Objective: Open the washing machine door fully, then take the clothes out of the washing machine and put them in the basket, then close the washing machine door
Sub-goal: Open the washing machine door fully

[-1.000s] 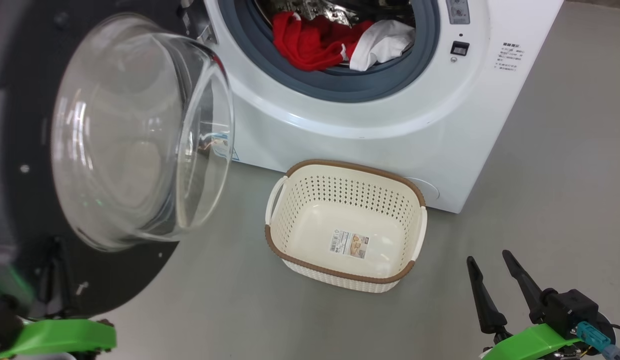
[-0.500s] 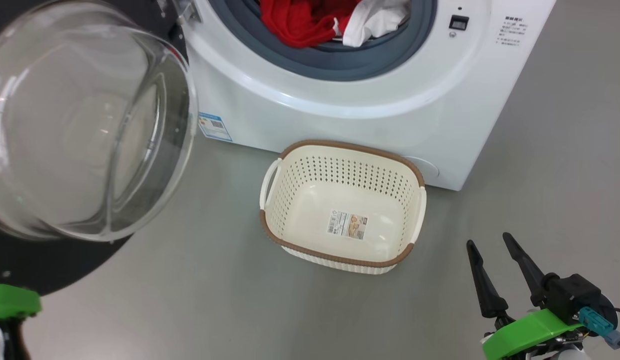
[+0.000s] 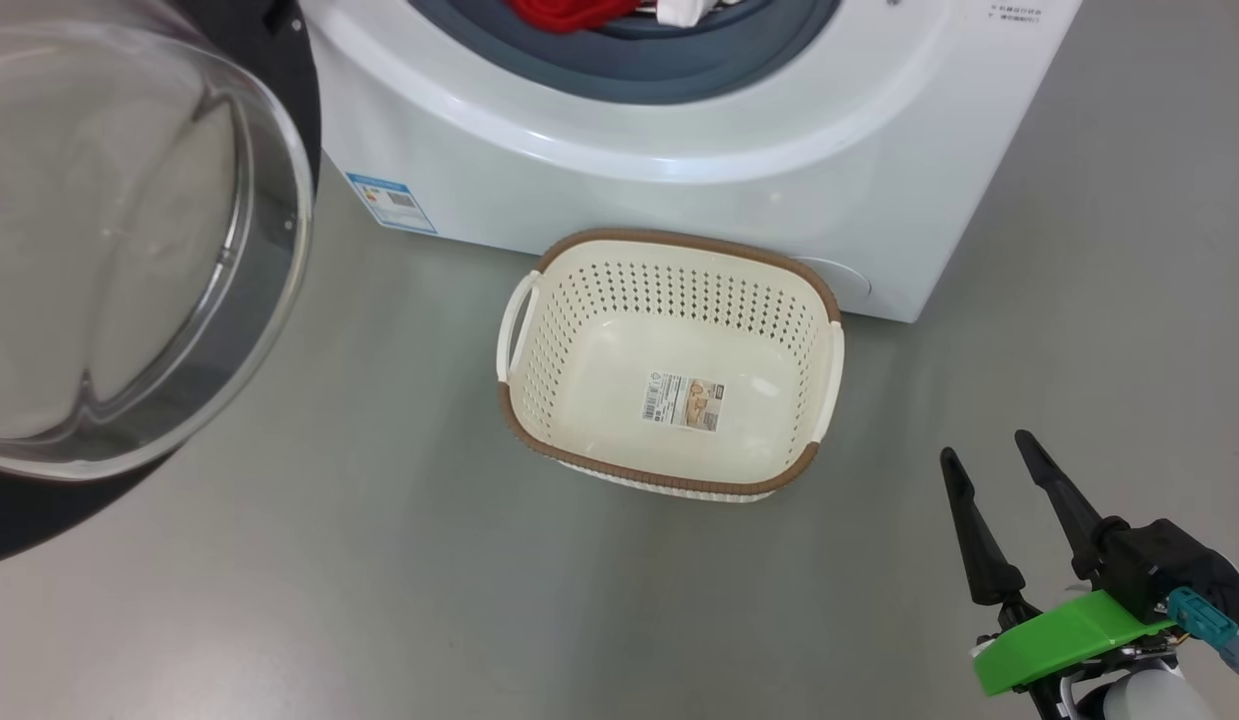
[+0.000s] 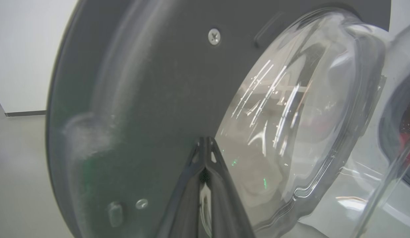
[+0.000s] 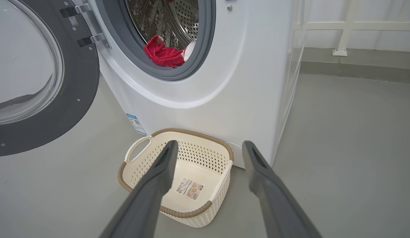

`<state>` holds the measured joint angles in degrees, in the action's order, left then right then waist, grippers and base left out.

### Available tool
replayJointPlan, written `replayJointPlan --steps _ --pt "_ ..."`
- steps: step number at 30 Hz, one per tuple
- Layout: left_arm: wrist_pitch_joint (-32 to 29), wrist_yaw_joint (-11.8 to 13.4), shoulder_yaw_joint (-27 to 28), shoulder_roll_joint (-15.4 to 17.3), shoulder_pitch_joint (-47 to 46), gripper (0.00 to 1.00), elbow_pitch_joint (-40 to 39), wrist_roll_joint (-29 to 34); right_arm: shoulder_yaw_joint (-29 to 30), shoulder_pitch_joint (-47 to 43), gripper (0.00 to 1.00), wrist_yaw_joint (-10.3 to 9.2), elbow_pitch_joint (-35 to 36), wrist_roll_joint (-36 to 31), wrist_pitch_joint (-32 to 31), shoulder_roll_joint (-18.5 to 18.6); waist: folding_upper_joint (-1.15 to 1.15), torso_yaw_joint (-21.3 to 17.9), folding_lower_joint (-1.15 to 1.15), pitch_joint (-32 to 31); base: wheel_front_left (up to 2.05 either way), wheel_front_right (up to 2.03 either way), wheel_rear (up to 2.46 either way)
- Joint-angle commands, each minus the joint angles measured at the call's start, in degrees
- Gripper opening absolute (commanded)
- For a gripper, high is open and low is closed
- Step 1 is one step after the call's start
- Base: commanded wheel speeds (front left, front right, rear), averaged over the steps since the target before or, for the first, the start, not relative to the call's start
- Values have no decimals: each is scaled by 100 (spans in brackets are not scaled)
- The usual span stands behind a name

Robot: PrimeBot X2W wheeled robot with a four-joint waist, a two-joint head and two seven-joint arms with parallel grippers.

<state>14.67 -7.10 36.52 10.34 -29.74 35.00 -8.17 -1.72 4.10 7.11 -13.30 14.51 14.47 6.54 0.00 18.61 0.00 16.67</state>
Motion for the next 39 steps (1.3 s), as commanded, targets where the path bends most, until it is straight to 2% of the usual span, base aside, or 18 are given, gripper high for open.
replayJointPlan --steps 1,8,16,29,34,35,37,38,39 --pt "33 -11 203 415 -121 0 -71 48 -120 151 100 37 144 -26 52 45 0 -35 0 59 0 0 0" --pt "33 -21 396 477 -272 0 136 196 -125 201 100 37 128 -35 52 47 0 -99 0 83 0 0 0" --pt "33 -34 350 382 -172 0 163 230 -116 166 100 37 80 -26 52 -4 0 -91 0 -77 0 0 0" --pt "33 -38 -534 104 819 0 -304 -60 -209 -24 100 37 -14 63 52 -68 0 -78 0 -659 0 0 0" --pt "33 -38 -742 -77 1227 27 -713 -218 -241 -110 100 37 -29 109 52 -97 0 -108 0 -870 0 0 0" --pt "33 -38 -792 -118 1313 38 -816 -263 -236 -134 100 37 -23 121 52 -100 0 -116 0 -909 0 0 0" --pt "33 -38 -911 -192 1498 51 -1017 -372 -220 -192 100 37 -3 144 52 -112 0 -140 0 -989 0 0 0" --pt "33 -38 -988 -217 1597 65 -1101 -430 -213 -221 100 37 6 151 52 -118 0 -161 0 -1022 0 0 0" --pt "33 -38 -1074 -238 1699 88 -1188 -474 -208 -247 100 37 14 157 52 -123 0 -186 0 -1051 0 0 0"
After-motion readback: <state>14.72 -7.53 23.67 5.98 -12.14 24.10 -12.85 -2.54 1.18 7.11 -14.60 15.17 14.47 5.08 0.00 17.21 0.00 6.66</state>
